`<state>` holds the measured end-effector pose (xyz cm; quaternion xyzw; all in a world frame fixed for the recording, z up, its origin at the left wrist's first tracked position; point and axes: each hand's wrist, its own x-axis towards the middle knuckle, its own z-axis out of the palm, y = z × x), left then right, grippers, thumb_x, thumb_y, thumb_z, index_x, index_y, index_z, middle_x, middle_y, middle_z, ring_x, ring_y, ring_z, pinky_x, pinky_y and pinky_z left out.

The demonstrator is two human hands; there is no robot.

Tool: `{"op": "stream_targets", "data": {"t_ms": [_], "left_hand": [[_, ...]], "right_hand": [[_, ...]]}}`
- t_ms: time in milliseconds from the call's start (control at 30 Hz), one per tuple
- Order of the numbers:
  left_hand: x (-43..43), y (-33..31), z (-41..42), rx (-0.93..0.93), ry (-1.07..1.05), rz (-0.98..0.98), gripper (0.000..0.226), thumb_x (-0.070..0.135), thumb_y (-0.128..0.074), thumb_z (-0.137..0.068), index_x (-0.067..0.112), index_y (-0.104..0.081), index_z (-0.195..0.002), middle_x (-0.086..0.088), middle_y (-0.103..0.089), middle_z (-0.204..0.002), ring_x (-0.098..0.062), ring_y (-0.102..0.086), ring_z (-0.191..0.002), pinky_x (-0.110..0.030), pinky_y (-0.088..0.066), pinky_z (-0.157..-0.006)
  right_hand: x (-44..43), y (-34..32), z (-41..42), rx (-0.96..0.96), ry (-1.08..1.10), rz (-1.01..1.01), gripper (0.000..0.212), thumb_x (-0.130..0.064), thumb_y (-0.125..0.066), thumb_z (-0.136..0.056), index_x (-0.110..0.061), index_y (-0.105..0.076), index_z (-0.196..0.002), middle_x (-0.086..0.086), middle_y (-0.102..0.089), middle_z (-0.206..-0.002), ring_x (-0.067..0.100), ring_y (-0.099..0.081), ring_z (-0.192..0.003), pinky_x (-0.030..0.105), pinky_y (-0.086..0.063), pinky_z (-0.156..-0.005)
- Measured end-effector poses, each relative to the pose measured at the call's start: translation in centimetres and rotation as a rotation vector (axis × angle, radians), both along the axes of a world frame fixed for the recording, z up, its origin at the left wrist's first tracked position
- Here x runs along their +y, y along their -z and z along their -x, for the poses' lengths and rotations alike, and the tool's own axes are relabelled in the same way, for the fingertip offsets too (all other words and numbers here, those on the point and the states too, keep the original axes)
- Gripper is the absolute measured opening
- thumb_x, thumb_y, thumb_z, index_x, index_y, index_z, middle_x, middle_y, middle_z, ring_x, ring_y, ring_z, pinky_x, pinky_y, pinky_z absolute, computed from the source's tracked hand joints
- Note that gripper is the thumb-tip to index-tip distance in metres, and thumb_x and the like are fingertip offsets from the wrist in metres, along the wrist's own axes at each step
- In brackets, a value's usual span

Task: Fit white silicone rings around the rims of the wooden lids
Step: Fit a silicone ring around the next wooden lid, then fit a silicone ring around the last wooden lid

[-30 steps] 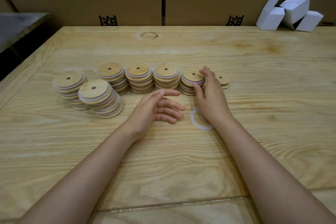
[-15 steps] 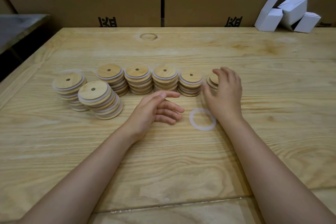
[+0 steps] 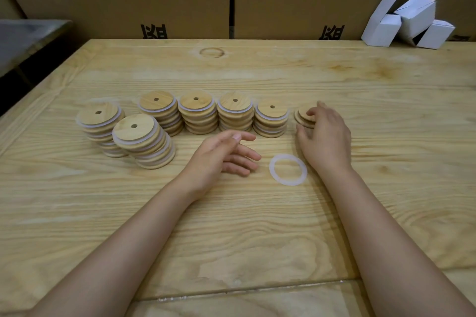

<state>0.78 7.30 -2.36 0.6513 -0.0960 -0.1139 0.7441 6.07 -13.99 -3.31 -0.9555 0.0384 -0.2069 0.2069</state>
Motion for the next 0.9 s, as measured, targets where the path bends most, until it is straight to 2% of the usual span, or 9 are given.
{"op": "stream_targets", "data": {"t_ms": [100, 267, 400, 467, 600, 700, 767, 900], "left_hand": [[0.0, -0.1, 0.0, -0.002, -0.001, -0.007, 0.028, 0.02, -0.034, -0.099, 0.009, -0.06, -0.105, -0.017, -0.07, -0.087, -0.026, -0.068, -0.076, -0.029, -0.056, -0.063], [-0.1, -0.2, 0.2, -0.004, -0.003, -0.023, 0.025, 0.017, -0.036, -0.099, 0.011, -0.06, -0.103, -0.015, -0.07, -0.086, -0.024, -0.068, -0.075, -0.028, -0.056, -0.064], [-0.2, -0.1, 0.2, -0.01, -0.006, -0.042, 0.024, 0.012, -0.037, -0.099, 0.012, -0.061, -0.102, -0.014, -0.069, -0.086, -0.023, -0.068, -0.074, -0.027, -0.056, -0.064], [-0.2, -0.2, 0.2, -0.011, -0.009, -0.047, 0.023, 0.011, -0.038, -0.099, 0.012, -0.061, -0.102, -0.014, -0.069, -0.085, -0.022, -0.068, -0.074, -0.027, -0.056, -0.065], [-0.2, -0.1, 0.1, -0.013, -0.017, -0.049, 0.023, 0.011, -0.038, -0.099, 0.012, -0.061, -0.101, -0.013, -0.069, -0.084, -0.022, -0.068, -0.074, -0.027, -0.056, -0.064], [-0.2, -0.1, 0.0, -0.003, -0.029, -0.031, 0.022, 0.013, -0.039, -0.099, 0.011, -0.061, -0.101, -0.013, -0.07, -0.084, -0.023, -0.068, -0.074, -0.028, -0.057, -0.064], [-0.1, -0.1, -0.1, 0.01, -0.038, -0.007, 0.021, 0.014, -0.04, -0.099, 0.01, -0.061, -0.102, -0.013, -0.07, -0.084, -0.023, -0.069, -0.074, -0.029, -0.057, -0.064], [0.0, 0.0, -0.3, 0.011, -0.043, 0.033, 0.025, 0.024, -0.044, -0.095, 0.008, -0.06, -0.103, -0.013, -0.071, -0.086, -0.023, -0.069, -0.074, -0.031, -0.058, -0.064]], "right_hand": [[0.1, 0.1, 0.1, 0.058, 0.036, 0.053, 0.037, -0.026, -0.05, -0.09, -0.011, -0.05, -0.124, 0.007, -0.058, -0.124, 0.03, -0.047, -0.117, 0.042, -0.034, -0.096], [0.2, 0.2, 0.2, 0.007, 0.076, 0.165, 0.033, -0.027, -0.055, -0.088, -0.01, -0.056, -0.117, 0.009, -0.053, -0.119, 0.034, -0.044, -0.107, 0.041, -0.034, -0.089], [0.0, 0.3, 0.1, 0.053, 0.11, 0.051, 0.04, -0.036, -0.058, -0.088, -0.007, -0.055, -0.115, 0.017, -0.044, -0.123, 0.035, -0.037, -0.116, 0.042, -0.034, -0.095], [0.0, 0.2, 0.1, 0.061, 0.089, 0.018, 0.039, -0.036, -0.058, -0.089, -0.005, -0.053, -0.111, 0.017, -0.048, -0.123, 0.035, -0.039, -0.118, 0.042, -0.035, -0.097], [0.1, -0.1, 0.3, 0.049, 0.06, -0.049, 0.033, -0.035, -0.06, -0.088, -0.007, -0.052, -0.104, 0.012, -0.059, -0.107, 0.033, -0.05, -0.105, 0.041, -0.038, -0.086], [0.1, -0.6, 0.7, -0.05, 0.083, -0.111, 0.037, -0.038, -0.062, -0.086, -0.008, -0.056, -0.106, 0.01, -0.061, -0.106, 0.03, -0.049, -0.105, 0.038, -0.036, -0.087], [0.4, -1.3, 1.2, -0.202, 0.073, -0.136, 0.04, -0.04, -0.066, -0.083, -0.007, -0.058, -0.105, 0.009, -0.063, -0.103, 0.029, -0.05, -0.101, 0.037, -0.037, -0.086], [2.3, -2.8, 2.5, -0.489, -0.191, -0.125, 0.04, -0.035, -0.073, -0.076, -0.003, -0.062, -0.098, 0.008, -0.064, -0.095, 0.027, -0.055, -0.091, 0.037, -0.041, -0.082]]}}
